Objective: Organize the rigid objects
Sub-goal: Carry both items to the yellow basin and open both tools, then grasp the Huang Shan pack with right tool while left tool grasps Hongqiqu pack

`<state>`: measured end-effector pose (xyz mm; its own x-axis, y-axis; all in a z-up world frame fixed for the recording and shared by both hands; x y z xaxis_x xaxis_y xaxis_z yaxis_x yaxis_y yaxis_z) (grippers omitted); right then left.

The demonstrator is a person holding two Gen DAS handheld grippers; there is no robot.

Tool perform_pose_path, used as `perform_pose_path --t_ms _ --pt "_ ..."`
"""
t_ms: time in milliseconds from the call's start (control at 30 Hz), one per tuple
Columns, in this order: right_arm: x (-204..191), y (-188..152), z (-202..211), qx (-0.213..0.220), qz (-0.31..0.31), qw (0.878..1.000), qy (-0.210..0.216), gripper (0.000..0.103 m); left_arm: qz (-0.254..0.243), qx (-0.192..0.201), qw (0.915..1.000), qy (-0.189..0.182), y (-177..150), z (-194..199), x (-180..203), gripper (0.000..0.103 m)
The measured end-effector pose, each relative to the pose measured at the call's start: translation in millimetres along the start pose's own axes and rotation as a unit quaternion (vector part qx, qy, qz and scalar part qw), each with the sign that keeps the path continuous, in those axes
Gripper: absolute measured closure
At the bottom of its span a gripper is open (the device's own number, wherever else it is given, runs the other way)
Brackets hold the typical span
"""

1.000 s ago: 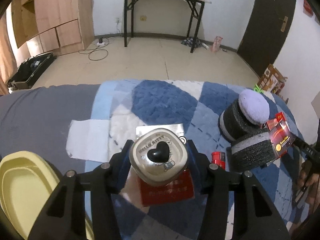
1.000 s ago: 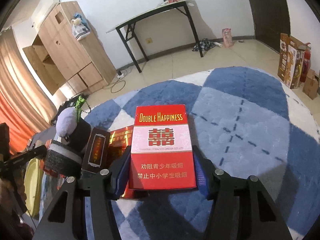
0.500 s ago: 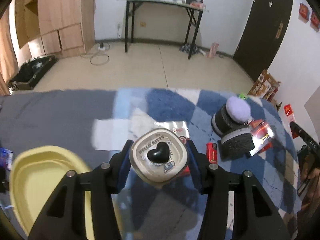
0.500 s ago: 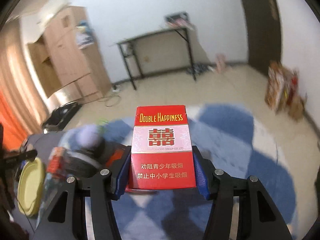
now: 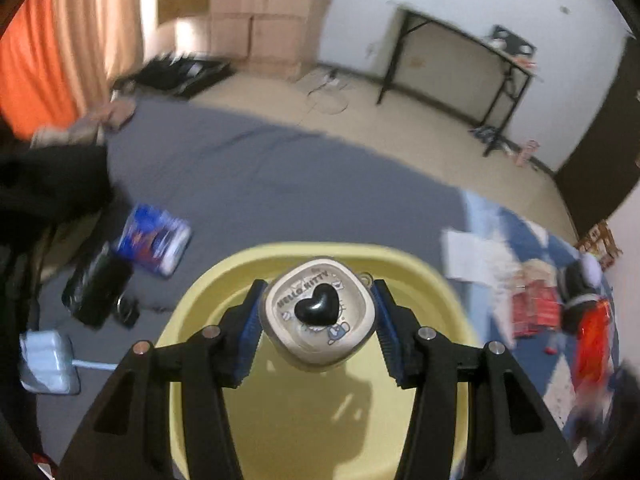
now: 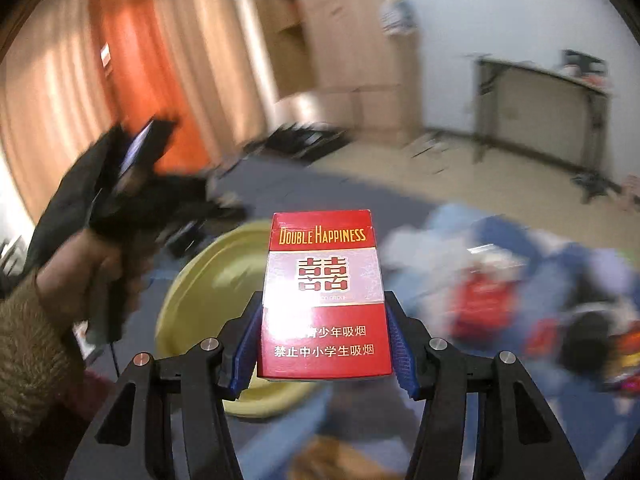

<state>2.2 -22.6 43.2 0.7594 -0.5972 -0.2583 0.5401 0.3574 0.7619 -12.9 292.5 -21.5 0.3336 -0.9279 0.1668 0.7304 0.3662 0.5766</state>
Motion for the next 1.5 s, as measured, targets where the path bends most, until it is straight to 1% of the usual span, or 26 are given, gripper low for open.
perform_pose_path --t_ms 33,100,200,233,300,367,533,667,700,733,767,800,833,867,900,933,967,1000,1067,1133,1200,1233,1300,1367,1433,1500 --pt "-23.1 -5.5 -21.6 -0.019 0.020 1.000 0.012 0.048 0.003 -0.007 1.0000 0.000 -2.7 -5.8 -4.0 0.050" --pt "-48.7 -11.0 -51.5 -0.051 0.047 0.997 0.019 0.048 0.004 -0.027 0.9996 -0.002 -11.5 -17.4 -9.8 0.050" --pt "-77.6 -25.6 -98.0 -0.103 0.070 0.992 0.020 0.048 0.007 -0.056 0.9984 -0.010 -23.1 -31.4 -11.1 0.050" --pt "-85.0 -30.8 -112.7 -0.120 0.078 0.990 0.013 0.048 0.006 -0.061 0.9981 -0.010 -24.8 -33.8 -11.4 0.050" --pt "-89.0 -27.6 -128.4 -0.126 0.088 0.988 0.003 0.048 0.007 -0.065 0.9978 -0.010 -26.6 -43.1 -14.0 0.050" --pt "-85.6 -26.0 -142.0 -0.131 0.078 0.988 0.003 0.048 0.009 -0.077 0.9969 -0.010 -29.8 -53.3 -16.0 0.050" --pt "-88.6 -29.1 -169.7 -0.149 0.080 0.986 -0.014 0.048 0.014 -0.089 0.9959 -0.006 -36.4 -70.7 -22.4 0.050" --pt "-102.8 -25.0 -183.8 -0.149 0.081 0.985 -0.026 0.047 0.013 -0.078 0.9968 0.002 -34.7 -69.9 -22.6 0.049" --pt "-104.8 -25.0 -185.5 -0.148 0.080 0.985 -0.029 0.047 0.015 -0.076 0.9970 0.003 -34.4 -69.8 -23.0 0.048" --pt "-107.3 -23.8 -187.6 -0.147 0.076 0.986 -0.030 0.046 0.014 -0.074 0.9972 0.008 -34.2 -69.5 -22.3 0.043" --pt "-109.2 -22.6 -189.2 -0.145 0.067 0.987 -0.028 0.044 0.009 -0.072 0.9971 0.022 -33.7 -68.2 -19.8 0.031" --pt "-109.8 -23.7 -186.3 -0.142 0.060 0.988 -0.023 0.038 0.003 -0.068 0.9972 0.031 -32.2 -64.5 -14.4 0.020" --pt "-111.3 -21.7 -183.9 -0.134 0.057 0.989 -0.023 0.024 -0.005 -0.056 0.9977 0.038 -29.9 -58.8 -9.4 0.015" --pt "-111.2 -18.7 -178.5 -0.123 0.052 0.991 -0.030 0.018 -0.018 -0.033 0.9983 0.045 -24.2 -47.0 0.6 0.008" --pt "-110.0 -15.2 -172.0 -0.112 0.044 0.992 -0.033 0.009 -0.024 -0.018 0.9986 0.043 -19.7 -39.1 7.5 0.002" --pt "-105.2 -11.6 -163.2 -0.099 0.030 0.994 -0.033 0.007 -0.028 0.000 0.9990 0.036 -14.6 -28.4 17.7 0.000" --pt "-98.0 -6.6 -151.7 -0.084 0.014 0.996 -0.035 0.006 -0.032 0.016 0.9991 0.022 -9.9 -16.9 31.0 0.000" --pt "-88.0 -2.6 -141.1 -0.071 0.002 0.997 -0.043 0.002 -0.036 0.023 0.9991 0.009 -7.1 -9.0 42.6 0.000" --pt "-59.3 5.9 -112.2 -0.041 -0.026 0.996 -0.071 0.000 -0.045 0.027 0.9984 -0.019 -5.3 4.4 70.5 0.000" --pt "-19.3 10.8 -80.5 -0.020 -0.053 0.992 -0.116 0.000 -0.056 0.027 0.9974 -0.035 -8.2 13.6 98.5 0.000" --pt "22.8 7.9 -48.8 -0.007 -0.064 0.983 -0.174 0.000 -0.073 0.027 0.9956 -0.053 -12.4 18.5 129.9 0.000" --pt "51.7 4.0 -31.0 -0.003 -0.067 0.975 -0.214 0.000 -0.084 0.027 0.9940 -0.064 -17.3 21.1 150.5 0.000" --pt "89.9 -7.5 -4.3 -0.006 -0.064 0.962 -0.264 0.000 -0.109 0.021 0.9909 -0.077 -26.8 22.1 180.3 0.000" --pt "126.7 -27.0 17.6 -0.015 -0.061 0.946 -0.318 0.000 -0.126 0.011 0.9887 -0.081 -34.3 18.4 203.9 0.000" --pt "158.0 -36.2 20.0 -0.036 -0.068 0.938 -0.337 0.000 -0.142 -0.002 0.9867 -0.079 -39.4 8.0 229.8 0.000" --pt "174.6 -44.9 11.7 -0.054 -0.059 0.935 -0.345 0.000 -0.160 -0.007 0.9843 -0.074 -43.7 -1.4 250.3 0.000"
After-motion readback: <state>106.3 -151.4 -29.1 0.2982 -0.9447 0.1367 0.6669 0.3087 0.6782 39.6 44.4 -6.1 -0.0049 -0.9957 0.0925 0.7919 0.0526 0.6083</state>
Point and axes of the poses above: each gripper's, at about its wrist camera, not at the fingertips, and z roughly against the way its jaws point, x to its right, y to its top, the point moved 4 cm from there along -z, roughly the way its jaws point, and after that the axes turned 1 degree about x, right-handed, at the moved point
